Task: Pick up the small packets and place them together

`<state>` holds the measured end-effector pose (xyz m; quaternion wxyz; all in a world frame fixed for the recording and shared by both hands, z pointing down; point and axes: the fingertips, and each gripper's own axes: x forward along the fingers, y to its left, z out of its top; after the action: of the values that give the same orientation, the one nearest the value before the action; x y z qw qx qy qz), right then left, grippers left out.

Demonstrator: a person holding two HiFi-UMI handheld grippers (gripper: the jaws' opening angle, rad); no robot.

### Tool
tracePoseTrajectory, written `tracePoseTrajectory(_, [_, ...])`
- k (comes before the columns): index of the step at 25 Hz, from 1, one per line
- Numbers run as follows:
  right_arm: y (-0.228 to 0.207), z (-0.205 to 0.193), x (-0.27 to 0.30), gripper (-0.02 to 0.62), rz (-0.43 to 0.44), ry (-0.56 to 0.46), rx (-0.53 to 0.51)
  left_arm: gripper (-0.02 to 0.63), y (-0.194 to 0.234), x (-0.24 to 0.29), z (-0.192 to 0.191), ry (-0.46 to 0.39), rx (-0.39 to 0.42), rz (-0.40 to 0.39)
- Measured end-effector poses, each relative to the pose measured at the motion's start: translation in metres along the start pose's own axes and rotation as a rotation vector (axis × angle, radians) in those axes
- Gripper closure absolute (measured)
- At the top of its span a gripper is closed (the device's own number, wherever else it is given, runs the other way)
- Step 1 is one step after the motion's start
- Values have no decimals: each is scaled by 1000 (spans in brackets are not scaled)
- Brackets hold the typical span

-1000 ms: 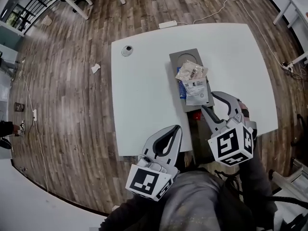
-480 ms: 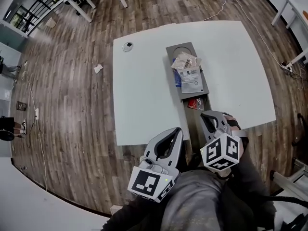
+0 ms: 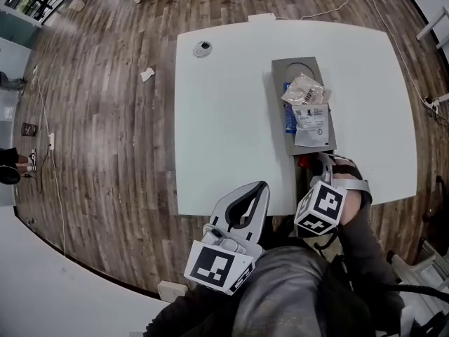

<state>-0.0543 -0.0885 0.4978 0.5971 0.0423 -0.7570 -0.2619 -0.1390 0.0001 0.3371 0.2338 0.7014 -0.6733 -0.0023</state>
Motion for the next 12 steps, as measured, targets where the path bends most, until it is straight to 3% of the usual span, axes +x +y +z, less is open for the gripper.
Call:
tracePoseTrajectory(6, [10, 0, 4, 589, 40, 17, -27, 603, 9, 10, -9, 24, -24, -12])
tracePoseTrajectory(9, [39, -5, -8, 589, 107, 9, -54, 603, -1, 8, -10, 13, -18, -24])
tracePoseTrajectory(12, [63, -6, -21, 589, 121, -16, -34, 603, -16, 2, -12, 5, -11, -42])
